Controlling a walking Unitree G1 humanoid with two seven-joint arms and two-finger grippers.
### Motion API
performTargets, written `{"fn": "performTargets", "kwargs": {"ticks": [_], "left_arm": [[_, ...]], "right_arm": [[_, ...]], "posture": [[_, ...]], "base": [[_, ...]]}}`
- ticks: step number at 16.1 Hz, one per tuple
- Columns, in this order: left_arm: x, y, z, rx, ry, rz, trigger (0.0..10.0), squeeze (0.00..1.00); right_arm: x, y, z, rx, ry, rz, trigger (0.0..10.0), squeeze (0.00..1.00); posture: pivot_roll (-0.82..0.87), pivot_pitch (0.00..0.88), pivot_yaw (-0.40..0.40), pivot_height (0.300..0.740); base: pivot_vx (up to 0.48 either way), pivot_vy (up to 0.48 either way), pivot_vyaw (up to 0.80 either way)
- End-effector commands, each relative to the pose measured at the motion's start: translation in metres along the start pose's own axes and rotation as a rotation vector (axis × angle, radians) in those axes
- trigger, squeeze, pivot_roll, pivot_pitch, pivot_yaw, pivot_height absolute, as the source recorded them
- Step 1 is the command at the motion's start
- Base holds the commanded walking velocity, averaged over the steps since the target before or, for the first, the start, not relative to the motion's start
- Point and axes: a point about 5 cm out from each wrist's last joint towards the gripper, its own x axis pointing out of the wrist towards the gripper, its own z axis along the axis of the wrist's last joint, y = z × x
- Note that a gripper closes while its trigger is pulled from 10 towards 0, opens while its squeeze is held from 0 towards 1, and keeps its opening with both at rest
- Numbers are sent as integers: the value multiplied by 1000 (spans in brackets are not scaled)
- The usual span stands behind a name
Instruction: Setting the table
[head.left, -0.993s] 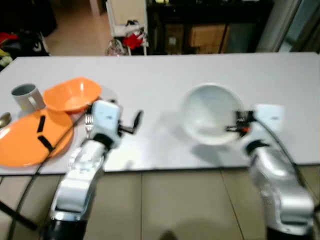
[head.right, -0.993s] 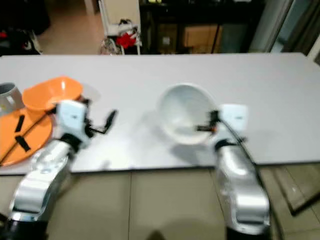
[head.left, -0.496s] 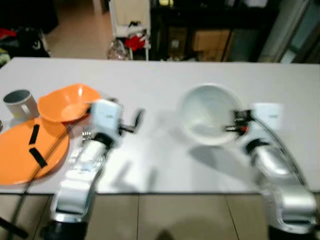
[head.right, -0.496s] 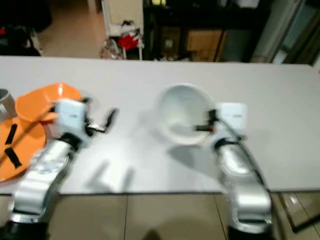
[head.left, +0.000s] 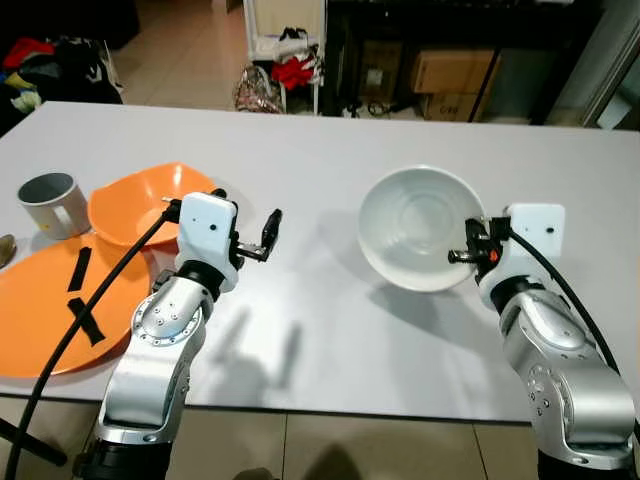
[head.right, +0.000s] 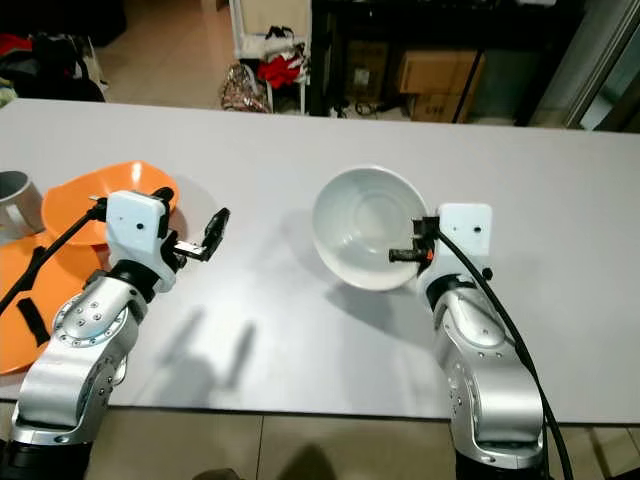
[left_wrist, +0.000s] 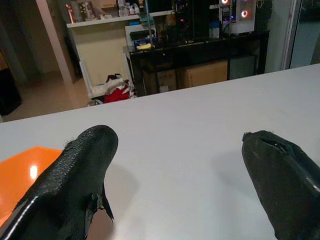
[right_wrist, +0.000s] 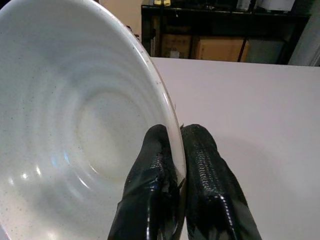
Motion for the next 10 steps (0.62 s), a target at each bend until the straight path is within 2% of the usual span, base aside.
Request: {"fn": "performTargets", "kwargs": {"ticks": [1, 7, 10], "left_arm": [[0, -2, 1, 2, 4, -7, 10000, 0], [-2, -2, 0, 36, 19, -25, 10000, 0], [-9, 1, -6, 62, 45, -60, 10000, 0]], "right_arm": [[-4, 1, 11, -1, -48, 12, 10000, 0], [-4, 3, 12, 12, -37, 15, 10000, 0], [-6, 7, 11, 18, -34, 20, 10000, 0]], "posture": [[61, 0, -5, 740], [63, 0, -3, 740], [51, 0, 25, 740]], "base": [[0, 0, 0], [0, 0, 0], [0, 0, 0]]}}
